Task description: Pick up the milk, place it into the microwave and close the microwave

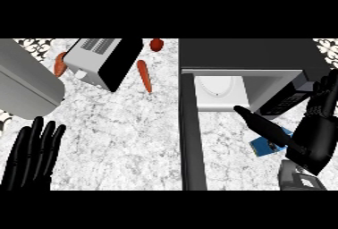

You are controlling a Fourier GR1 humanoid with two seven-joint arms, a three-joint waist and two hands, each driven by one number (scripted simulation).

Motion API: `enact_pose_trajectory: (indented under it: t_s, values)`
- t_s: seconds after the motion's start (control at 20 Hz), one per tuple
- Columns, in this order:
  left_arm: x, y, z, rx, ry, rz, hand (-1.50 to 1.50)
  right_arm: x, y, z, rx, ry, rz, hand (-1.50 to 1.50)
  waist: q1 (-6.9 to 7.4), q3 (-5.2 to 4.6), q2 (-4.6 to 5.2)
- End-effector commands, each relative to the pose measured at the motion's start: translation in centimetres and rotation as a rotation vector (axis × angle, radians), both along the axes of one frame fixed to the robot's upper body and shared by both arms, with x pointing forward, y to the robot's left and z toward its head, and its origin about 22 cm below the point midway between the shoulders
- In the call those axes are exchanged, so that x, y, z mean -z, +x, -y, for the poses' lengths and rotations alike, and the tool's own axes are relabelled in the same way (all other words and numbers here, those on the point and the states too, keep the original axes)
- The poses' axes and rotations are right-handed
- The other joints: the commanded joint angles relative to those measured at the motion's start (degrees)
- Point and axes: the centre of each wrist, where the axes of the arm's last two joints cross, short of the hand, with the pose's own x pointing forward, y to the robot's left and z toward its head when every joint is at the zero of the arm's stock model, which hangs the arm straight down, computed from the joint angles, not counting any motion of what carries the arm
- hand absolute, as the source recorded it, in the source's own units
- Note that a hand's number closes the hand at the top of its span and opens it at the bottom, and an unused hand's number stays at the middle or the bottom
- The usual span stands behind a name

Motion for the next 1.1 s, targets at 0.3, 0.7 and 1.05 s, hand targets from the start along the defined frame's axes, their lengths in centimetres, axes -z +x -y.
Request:
enact_pose_trajectory:
  t_s: [0.3, 0.7, 1.05]
  values:
    - [-0.7, -2.8, 0.9, 0.025, -0.004, 0.004, -1.50, 6.6, -1.2, 2.0, 0.083, 0.017, -0.102, -1.50, 0.06, 0.03, -0.01]
    - [-1.6, -3.4, 1.2, 0.026, -0.019, -0.007, -1.50, 11.5, -4.4, 2.0, 0.130, 0.044, -0.128, -1.50, -0.11, 0.04, -0.01]
    - [-1.5, -4.0, 1.3, 0.015, 0.000, 0.005, -1.50, 14.8, -6.6, 5.9, 0.121, 0.058, -0.146, -1.50, -0.22, 0.03, -0.04]
